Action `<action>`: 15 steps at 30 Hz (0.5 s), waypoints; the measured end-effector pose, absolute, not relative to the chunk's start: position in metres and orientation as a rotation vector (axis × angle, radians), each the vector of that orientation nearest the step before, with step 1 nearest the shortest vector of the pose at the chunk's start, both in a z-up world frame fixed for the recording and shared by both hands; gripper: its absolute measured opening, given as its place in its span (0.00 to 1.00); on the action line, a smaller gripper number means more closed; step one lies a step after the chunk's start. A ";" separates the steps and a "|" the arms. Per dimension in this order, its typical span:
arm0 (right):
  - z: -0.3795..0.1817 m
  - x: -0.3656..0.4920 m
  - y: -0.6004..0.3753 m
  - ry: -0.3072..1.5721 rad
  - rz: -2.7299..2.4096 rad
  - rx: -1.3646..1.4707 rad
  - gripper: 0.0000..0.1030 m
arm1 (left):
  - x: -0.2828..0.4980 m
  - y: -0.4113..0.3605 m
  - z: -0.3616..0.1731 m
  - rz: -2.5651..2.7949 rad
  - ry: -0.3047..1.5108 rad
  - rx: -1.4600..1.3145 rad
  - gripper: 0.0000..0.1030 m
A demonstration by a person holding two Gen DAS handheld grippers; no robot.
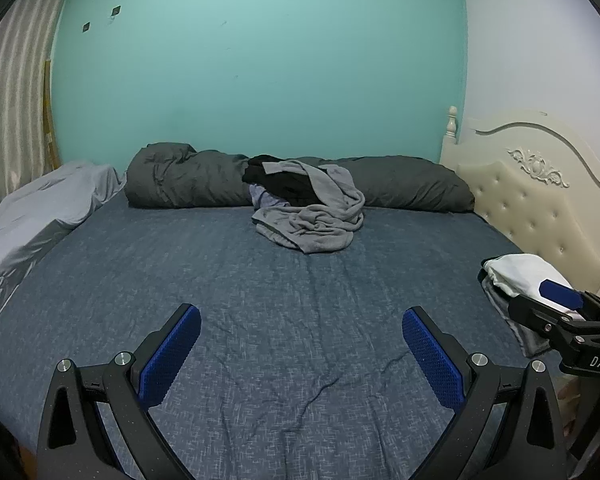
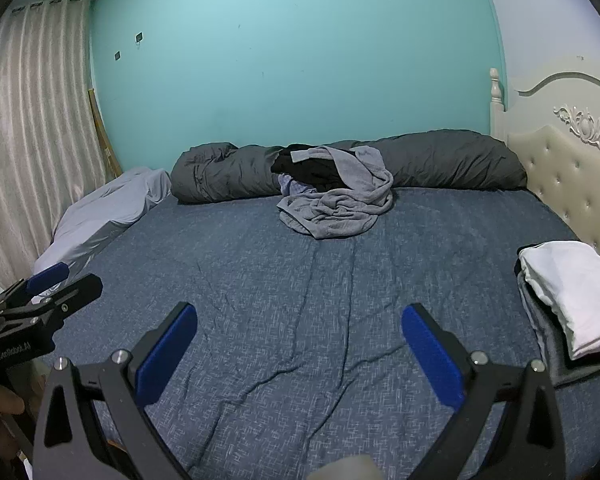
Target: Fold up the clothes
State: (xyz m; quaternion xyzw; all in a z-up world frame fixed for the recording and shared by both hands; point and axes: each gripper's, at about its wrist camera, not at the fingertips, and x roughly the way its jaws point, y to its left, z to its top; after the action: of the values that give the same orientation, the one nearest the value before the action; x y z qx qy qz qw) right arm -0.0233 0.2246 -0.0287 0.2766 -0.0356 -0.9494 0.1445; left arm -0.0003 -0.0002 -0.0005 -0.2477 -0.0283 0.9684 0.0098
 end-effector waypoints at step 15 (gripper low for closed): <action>-0.041 -0.028 0.228 -0.115 -2.733 0.807 1.00 | -0.005 -0.002 -0.004 3.016 -0.071 -0.795 1.00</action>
State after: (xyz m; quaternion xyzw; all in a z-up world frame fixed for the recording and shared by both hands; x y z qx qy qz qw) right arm -0.0278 0.2280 -0.0408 0.2799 -0.0400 -0.9483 0.1442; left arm -0.0051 -0.0022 -0.0037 -0.2549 -0.0228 0.9666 0.0109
